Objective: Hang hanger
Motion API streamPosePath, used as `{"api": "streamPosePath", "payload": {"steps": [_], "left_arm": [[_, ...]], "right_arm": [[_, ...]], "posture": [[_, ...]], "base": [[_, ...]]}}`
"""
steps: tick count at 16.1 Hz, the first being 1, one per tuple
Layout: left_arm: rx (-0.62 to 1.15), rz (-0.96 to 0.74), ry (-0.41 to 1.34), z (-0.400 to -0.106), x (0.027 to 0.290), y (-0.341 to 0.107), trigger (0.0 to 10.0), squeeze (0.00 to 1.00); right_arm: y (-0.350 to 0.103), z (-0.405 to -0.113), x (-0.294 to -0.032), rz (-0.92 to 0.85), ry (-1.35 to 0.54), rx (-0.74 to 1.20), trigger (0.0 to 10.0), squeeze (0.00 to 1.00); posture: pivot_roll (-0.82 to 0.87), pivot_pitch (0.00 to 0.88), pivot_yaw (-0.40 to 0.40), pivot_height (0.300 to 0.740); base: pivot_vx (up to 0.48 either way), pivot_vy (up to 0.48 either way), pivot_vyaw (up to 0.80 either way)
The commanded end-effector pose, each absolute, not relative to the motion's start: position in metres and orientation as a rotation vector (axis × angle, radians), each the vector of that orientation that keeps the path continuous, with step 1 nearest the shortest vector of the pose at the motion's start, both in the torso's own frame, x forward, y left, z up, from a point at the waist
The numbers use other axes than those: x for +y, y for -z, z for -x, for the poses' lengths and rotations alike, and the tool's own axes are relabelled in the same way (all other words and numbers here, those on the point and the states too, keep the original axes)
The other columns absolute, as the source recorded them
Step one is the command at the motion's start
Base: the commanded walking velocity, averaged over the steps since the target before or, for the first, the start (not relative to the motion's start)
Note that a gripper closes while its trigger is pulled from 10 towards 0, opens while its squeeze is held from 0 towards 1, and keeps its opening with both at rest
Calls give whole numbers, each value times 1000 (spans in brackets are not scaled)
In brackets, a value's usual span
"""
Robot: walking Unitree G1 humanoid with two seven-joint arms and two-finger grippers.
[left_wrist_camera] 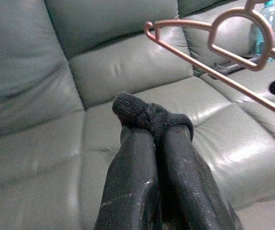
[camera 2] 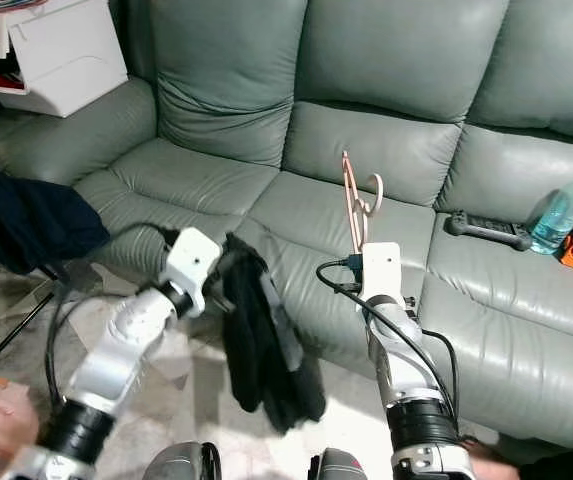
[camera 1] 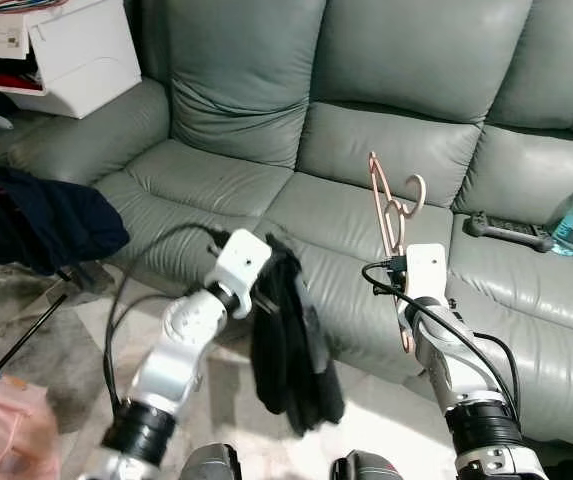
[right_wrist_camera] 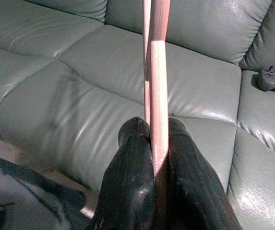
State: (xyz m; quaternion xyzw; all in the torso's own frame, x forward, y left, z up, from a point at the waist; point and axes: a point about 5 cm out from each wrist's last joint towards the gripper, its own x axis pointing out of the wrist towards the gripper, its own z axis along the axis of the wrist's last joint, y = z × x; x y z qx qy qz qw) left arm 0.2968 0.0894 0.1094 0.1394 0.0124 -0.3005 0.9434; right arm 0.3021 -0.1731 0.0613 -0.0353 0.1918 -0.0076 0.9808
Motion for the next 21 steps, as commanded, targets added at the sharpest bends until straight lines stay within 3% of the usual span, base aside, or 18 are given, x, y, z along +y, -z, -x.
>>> {"api": "streamPosePath", "payload": {"steps": [1,2,4,5,6,7,9,11,12,14,15,16,17,18,19,21], "left_arm": [[-44,-405,690,-302,89,-121,10000,0],[-43,-575,863,-301,95,-121,10000,0],[102,-919,952,-326,134,-115,10000,0],[120,-1011,954,-331,143,-117,10000,0],[216,-1226,811,-357,172,-130,10000,0],[169,-1391,683,-374,183,-152,10000,0],[-6,-1454,464,-396,185,-200,10000,0],[-176,-1309,275,-406,182,-235,10000,0],[-185,-1155,189,-409,185,-239,10000,0],[-80,-540,-5,-412,203,-230,10000,0],[-5,-338,-24,-411,206,-216,10000,0],[77,-294,263,-406,184,-193,10000,0],[244,-583,717,-385,167,-153,10000,0],[376,-1257,740,-373,207,-130,10000,0],[367,-1461,696,-373,222,-132,10000,0],[194,-1383,378,-392,228,-171,10000,0]], "right_arm": [[-70,-307,-174,62,16,353,10000,0],[-71,-309,-174,61,7,352,10000,0],[-77,-312,-168,53,-110,334,10000,0],[-78,-313,-167,63,-123,330,10000,0],[-80,-315,-167,77,-141,322,10000,0],[-81,-315,-168,87,-139,322,10000,0],[-78,-312,-169,101,-139,334,10000,0],[-74,-309,-169,106,-132,345,10000,0],[-73,-309,-169,107,-127,349,10000,0],[-72,-310,-168,107,-124,352,10000,0],[-72,-310,-167,107,-124,352,10000,0],[-73,-311,-167,110,-127,351,10000,0],[-73,-313,-169,120,-128,353,10000,0],[-72,-314,-171,126,-125,357,10000,0],[-72,-314,-171,127,-124,358,10000,0],[-72,-316,-169,124,-117,357,10000,0]], "posture": [[-19,66,22,740],[-17,67,20,740],[-8,65,20,740],[-9,64,22,740],[-12,60,29,740],[-12,59,33,740],[-13,55,40,740],[-13,51,44,740],[-12,50,46,740],[-9,45,47,740],[-10,43,46,740],[-12,42,44,740],[-1,38,41,740],[4,34,47,740],[4,34,47,740],[3,29,53,740]], "base": [[0,0,0],[0,0,0],[0,0,0],[0,0,0],[0,0,0],[0,0,0],[0,0,0],[0,0,0],[0,0,0],[0,0,0],[0,0,0],[0,0,0],[0,0,0],[0,0,0],[0,0,0],[0,0,0]]}}
